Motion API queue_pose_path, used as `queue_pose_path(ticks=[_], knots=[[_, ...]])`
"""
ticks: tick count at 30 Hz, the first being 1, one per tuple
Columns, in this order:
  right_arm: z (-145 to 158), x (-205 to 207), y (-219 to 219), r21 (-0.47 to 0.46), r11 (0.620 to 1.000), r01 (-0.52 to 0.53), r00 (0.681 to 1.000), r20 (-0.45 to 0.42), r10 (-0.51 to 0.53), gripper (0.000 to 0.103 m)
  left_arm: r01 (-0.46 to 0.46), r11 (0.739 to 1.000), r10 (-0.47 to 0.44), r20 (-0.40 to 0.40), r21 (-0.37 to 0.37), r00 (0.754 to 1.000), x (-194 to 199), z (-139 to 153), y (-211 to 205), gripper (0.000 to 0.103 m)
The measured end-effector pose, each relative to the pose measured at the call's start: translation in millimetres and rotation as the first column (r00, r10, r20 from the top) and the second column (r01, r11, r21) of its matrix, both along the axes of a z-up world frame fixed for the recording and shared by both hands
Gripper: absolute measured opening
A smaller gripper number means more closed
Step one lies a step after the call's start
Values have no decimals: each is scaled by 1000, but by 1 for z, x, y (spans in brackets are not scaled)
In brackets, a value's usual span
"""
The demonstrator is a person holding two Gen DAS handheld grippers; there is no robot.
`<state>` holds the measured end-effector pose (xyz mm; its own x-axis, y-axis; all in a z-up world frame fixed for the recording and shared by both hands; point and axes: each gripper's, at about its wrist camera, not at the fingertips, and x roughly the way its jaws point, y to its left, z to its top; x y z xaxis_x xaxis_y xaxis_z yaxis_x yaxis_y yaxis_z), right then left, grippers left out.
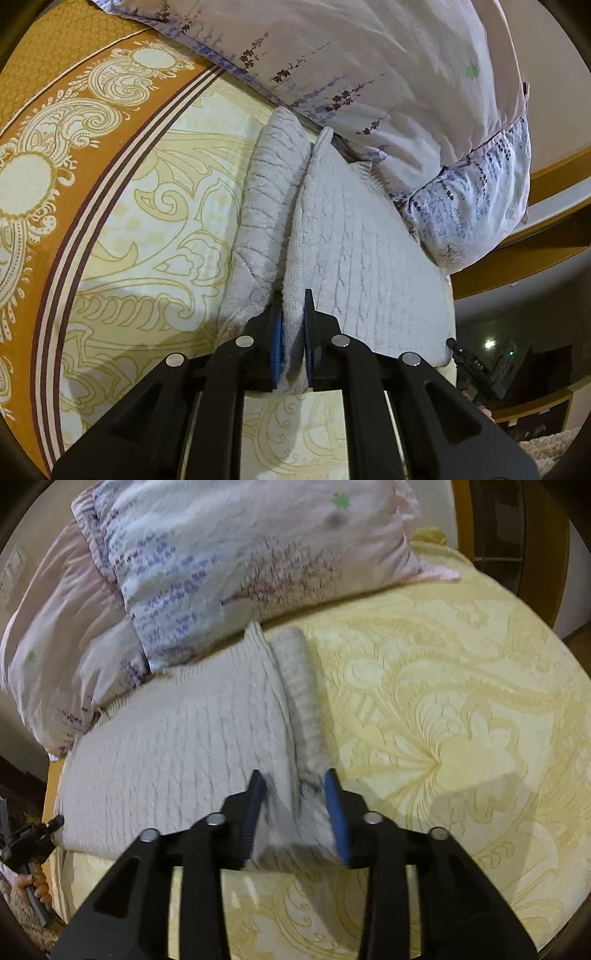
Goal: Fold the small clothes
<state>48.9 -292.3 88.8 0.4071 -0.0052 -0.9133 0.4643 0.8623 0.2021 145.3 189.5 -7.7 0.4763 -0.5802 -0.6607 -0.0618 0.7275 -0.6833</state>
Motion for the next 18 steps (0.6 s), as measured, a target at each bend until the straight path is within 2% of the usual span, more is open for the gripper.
queue_pose_path(ticks=[1, 3, 5, 7, 11, 18], knots=[[3, 3, 2, -15, 1000, -4, 1000, 12, 4, 43, -8, 1000, 8, 5, -18, 1000, 1, 3, 2, 17], [9, 13, 9, -35, 999, -30, 999, 41, 31, 47, -35, 998, 36, 25, -61, 999, 2, 10, 8, 47], [10, 26, 18, -31, 997, -73, 996, 56, 75, 48, -67, 995, 71, 53, -79, 996, 7, 19, 13, 69], [9, 39, 27, -20, 993, -116, 991, 64, 117, 49, -78, 994, 83, 69, -80, 994, 14, 24, 16, 72], [1, 66, 50, 10, 979, -203, 978, 56, 202, 53, -81, 993, 85, 42, -88, 995, 36, 20, 21, 73], [-15, 84, 70, 59, 963, -263, 965, 24, 262, 54, -75, 994, 75, -5, -85, 997, 61, 10, 26, 73]])
